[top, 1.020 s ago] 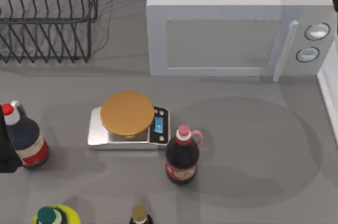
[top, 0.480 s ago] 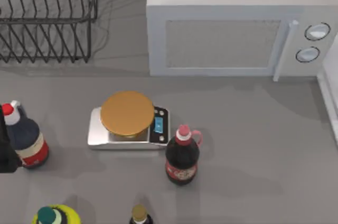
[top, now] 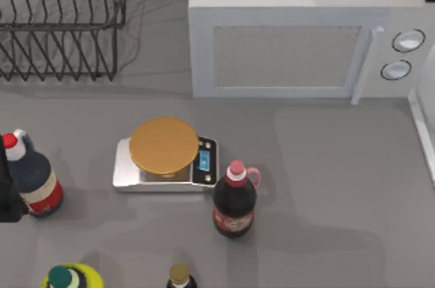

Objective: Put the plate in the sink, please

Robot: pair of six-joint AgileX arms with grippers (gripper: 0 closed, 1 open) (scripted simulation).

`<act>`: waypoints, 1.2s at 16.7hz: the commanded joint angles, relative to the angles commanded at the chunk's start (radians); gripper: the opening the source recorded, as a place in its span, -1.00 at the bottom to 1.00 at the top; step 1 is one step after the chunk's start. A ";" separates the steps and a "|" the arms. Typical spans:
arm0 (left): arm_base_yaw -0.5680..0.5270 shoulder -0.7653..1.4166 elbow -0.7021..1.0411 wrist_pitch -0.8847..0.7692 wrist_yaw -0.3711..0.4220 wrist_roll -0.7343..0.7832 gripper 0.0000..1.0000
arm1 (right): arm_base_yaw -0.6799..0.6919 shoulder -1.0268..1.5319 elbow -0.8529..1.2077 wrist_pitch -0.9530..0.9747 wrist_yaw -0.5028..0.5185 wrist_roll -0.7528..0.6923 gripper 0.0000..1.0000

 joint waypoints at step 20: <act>0.000 0.000 0.000 0.000 0.000 0.000 1.00 | 0.000 0.000 0.000 0.000 0.000 0.000 1.00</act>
